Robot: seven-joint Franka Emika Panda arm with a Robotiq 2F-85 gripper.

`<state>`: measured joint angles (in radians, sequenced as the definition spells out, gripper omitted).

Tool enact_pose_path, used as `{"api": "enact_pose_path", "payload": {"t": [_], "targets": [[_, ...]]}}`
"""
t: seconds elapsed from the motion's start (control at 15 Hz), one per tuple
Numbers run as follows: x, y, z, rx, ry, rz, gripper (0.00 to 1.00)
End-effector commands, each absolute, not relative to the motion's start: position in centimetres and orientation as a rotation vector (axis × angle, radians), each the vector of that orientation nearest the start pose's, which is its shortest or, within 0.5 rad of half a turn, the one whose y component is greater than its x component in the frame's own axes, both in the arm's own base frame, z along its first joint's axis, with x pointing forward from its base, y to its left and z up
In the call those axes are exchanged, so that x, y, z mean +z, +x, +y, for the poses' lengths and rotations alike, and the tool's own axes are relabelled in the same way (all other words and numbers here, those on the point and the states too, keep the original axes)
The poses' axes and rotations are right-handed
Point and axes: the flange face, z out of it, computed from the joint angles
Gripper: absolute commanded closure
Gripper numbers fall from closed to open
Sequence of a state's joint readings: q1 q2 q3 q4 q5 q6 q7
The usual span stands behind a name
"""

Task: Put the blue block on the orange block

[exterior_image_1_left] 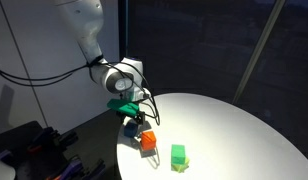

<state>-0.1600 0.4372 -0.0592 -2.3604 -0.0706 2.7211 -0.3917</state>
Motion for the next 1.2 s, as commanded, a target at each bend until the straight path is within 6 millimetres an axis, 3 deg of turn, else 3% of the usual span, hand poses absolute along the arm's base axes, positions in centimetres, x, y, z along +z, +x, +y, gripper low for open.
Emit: {"api": "enact_pose_path", "payload": {"t": [0.0,0.67,0.8,1.13], "targets": [[13.1,48.7,-10.8,0.127,-3.152,-0.409,0.0],[11.3,48.6,-10.8,0.164,-3.143,-0.413,0.0],[11.1,48.7,-10.7,0.17,-3.14,-0.416,0.28],[11.0,48.7,-10.5,0.183,-3.138,-0.42,0.66]]}}
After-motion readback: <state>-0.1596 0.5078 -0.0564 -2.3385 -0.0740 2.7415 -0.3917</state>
